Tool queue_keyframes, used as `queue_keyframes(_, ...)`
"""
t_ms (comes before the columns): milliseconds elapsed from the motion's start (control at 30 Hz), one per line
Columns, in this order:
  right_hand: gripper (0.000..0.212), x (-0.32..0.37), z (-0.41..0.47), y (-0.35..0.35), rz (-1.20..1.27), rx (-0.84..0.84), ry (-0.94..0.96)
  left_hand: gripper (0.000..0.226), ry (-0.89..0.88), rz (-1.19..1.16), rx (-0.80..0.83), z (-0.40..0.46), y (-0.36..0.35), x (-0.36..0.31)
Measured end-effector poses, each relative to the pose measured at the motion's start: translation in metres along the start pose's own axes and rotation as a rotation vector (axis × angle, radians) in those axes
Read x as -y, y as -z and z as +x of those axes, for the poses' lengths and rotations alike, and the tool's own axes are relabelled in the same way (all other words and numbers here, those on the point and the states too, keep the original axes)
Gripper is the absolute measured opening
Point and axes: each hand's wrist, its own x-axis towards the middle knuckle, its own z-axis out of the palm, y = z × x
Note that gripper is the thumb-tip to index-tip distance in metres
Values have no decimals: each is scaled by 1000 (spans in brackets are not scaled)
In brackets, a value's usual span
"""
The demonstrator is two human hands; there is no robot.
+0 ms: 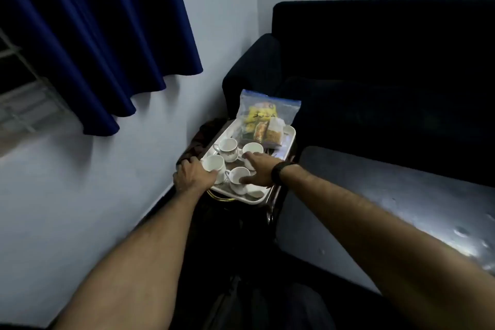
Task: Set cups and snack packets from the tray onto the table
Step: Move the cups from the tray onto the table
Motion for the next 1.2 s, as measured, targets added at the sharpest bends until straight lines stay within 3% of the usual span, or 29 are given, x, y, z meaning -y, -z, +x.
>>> queue_keyframes(267,87,22,33,-44,-48,19,-49,81,-17,-60,77,25,-19,-4)
queue_keyframes(467,66,22,42,-65,-51,4,-23,83,-17,-40,174,38,-34,-13)
queue_keyframes(767,72,6,30,-62,223,-151,-58,77,12,-64,148,37,-44,-23)
queue_keyframes(1000,66,-25,-17,-22,301,-303,-117,72,-145,-97,-78,17,-11,-32)
queue_keyframes(1200,53,-79,-82,18,313,-420,-288,76,-381,-144,-81,-23,2,-95)
